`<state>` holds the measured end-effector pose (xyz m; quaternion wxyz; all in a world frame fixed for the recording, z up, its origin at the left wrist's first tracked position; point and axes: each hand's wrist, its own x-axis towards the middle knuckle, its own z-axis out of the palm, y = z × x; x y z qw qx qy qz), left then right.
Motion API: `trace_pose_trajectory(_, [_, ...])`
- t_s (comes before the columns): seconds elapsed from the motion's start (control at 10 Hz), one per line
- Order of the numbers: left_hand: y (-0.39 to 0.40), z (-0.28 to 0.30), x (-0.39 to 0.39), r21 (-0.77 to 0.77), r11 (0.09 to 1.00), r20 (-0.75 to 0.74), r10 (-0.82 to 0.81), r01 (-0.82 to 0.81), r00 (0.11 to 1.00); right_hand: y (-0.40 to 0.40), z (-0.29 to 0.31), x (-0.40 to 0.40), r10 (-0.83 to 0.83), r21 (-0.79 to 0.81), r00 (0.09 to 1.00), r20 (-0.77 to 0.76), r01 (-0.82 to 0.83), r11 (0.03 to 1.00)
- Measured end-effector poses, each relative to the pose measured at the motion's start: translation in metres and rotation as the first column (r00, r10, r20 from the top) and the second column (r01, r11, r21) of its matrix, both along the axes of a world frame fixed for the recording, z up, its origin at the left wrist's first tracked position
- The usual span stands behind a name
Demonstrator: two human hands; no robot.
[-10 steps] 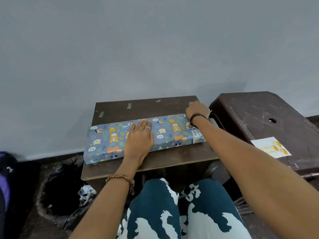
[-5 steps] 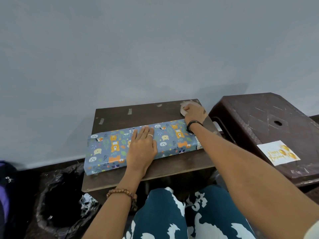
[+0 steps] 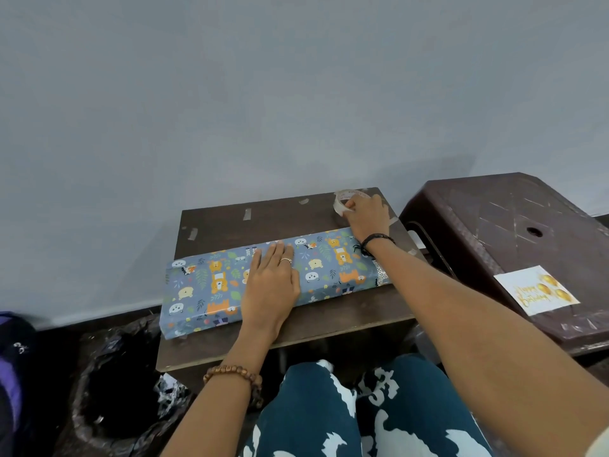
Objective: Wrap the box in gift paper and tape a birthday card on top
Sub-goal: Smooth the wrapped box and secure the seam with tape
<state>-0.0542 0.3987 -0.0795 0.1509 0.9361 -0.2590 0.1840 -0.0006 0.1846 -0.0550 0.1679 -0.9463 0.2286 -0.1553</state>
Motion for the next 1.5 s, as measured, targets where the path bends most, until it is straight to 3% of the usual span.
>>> trace_pose_trajectory(0.2, [0.0,-0.001,0.0,-0.005,1.0,0.01,0.0,0.0,1.0,0.002,-0.001,0.003,0.093,-0.312,0.991,-0.093,-0.117,0.943])
trace_pose_trajectory(0.5, [0.0,0.001,-0.001,0.0,1.0,0.014,0.001,-0.001,1.0,0.007,0.003,0.003,0.15,-0.501,0.973,-0.174,-0.219,0.837])
trace_pose_trajectory(1.1, [-0.001,0.001,-0.002,-0.012,1.0,0.009,0.003,-0.003,1.0,0.007,0.01,0.004,0.24,-0.44,0.937,-0.254,-0.333,0.834])
trace_pose_trajectory(1.3, [0.0,0.002,-0.004,-0.01,1.0,0.005,0.007,-0.007,1.0,0.007,0.015,0.007,0.243,-0.413,0.906,-0.347,-0.38,0.828])
trace_pose_trajectory(1.5, [0.0,0.002,-0.003,-0.008,1.0,-0.002,0.008,-0.008,1.0,0.013,0.029,0.003,0.299,-0.487,0.866,-0.4,-0.477,0.732])
